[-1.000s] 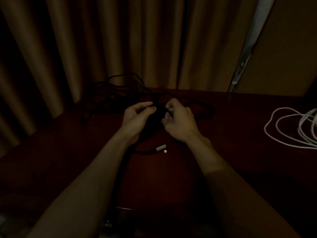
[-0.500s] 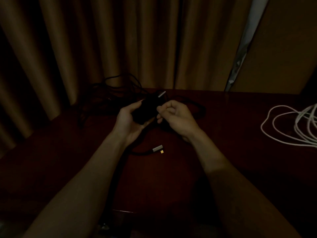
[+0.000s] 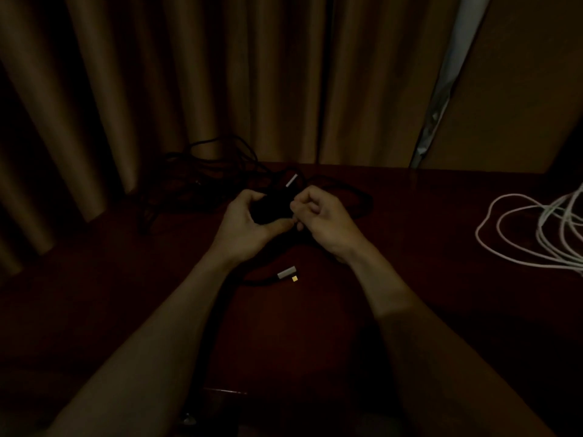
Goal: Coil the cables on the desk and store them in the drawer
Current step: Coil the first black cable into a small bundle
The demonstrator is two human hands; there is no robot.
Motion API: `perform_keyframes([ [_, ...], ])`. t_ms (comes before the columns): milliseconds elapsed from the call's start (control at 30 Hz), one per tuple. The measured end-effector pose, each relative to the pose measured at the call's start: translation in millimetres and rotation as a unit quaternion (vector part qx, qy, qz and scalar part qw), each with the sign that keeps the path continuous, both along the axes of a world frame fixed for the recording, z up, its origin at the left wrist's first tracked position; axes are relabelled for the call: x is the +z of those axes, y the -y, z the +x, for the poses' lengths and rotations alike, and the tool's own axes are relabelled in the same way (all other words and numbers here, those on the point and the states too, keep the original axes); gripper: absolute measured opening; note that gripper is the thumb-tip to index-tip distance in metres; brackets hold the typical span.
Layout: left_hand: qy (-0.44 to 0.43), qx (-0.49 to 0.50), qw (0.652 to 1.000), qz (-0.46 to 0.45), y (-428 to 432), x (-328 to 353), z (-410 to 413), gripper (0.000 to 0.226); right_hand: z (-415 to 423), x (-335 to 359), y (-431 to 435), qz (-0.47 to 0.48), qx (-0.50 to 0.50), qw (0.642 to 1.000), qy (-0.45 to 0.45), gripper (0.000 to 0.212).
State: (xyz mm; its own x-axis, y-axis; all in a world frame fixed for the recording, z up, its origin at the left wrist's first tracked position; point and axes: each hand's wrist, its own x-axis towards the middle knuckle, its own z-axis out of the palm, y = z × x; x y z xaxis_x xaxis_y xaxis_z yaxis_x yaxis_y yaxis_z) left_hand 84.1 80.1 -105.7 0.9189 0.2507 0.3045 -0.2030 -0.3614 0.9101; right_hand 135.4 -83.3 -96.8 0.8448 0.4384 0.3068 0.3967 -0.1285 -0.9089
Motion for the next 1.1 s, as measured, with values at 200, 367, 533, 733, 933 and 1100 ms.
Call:
perform_keyframes([
  [200, 0.023, -0.016, 0.999, -0.03, 5, 0, 0, 0.048, 0, 0, -1, -0.009, 0.007, 1.0, -0.02, 0.004],
  [367, 0.027, 0.001, 0.995, -0.092, 2, -1, 3, 0.046, -1, 2, -9, 0.0, -0.001, 1.0, -0.025, 0.005],
  [533, 0.015, -0.016, 0.978, -0.209, 4, 2, 6, 0.034, 0, 6, -3, 0.026, 0.033, 0.996, -0.077, 0.011],
  [733, -0.013, -0.072, 0.939, -0.335, 3, 7, 3, 0.021, 3, 9, 1, -0.023, 0.037, 0.997, -0.066, 0.014],
  [933, -0.072, -0.126, 0.915, -0.376, 7, 11, -1, 0.025, 8, 4, 6, -0.013, -0.009, 0.998, -0.062, 0.025],
  [1100, -0.081, -0.14, 0.932, -0.326, 3, 12, -1, 0.039, 3, 6, 7, 0.011, 0.064, 0.994, -0.085, 0.028],
])
